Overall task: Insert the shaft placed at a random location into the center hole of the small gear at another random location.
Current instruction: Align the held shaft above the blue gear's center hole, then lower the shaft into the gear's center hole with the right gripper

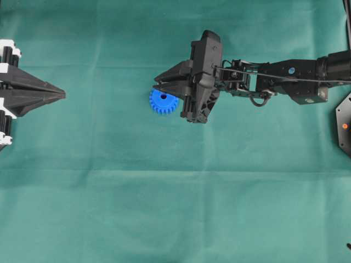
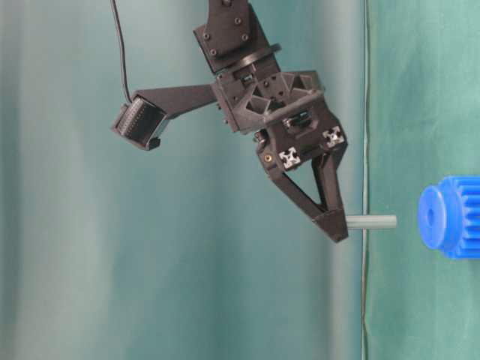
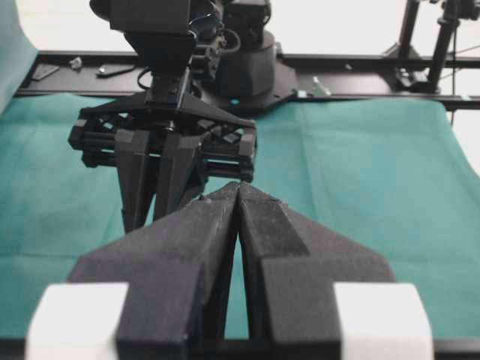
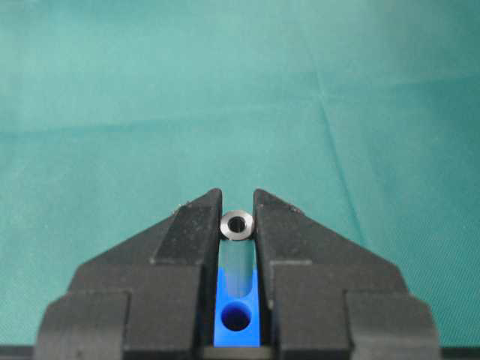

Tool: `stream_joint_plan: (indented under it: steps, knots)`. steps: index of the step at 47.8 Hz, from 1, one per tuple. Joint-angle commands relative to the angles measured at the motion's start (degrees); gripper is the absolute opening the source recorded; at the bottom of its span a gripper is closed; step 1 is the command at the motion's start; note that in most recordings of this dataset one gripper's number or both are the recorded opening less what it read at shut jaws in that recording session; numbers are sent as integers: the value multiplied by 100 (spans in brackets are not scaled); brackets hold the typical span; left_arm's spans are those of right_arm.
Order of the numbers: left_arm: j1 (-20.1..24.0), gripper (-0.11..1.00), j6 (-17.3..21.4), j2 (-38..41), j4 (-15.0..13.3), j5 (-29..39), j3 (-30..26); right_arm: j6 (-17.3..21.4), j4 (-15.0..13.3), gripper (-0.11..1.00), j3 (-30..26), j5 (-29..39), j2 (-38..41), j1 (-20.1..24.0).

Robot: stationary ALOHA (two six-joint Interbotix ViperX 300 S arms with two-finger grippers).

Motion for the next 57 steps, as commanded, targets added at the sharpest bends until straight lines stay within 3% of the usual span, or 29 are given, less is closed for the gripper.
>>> stream_joint_plan:
  steps: [1, 57]
  knots:
    - [18, 0, -9, 18, 9, -26, -114, -35, 9, 13, -53, -35, -97, 9]
    - [9, 0, 0, 9, 9, -9, -114, -26, 70, 13, -44, -387, 668, 9]
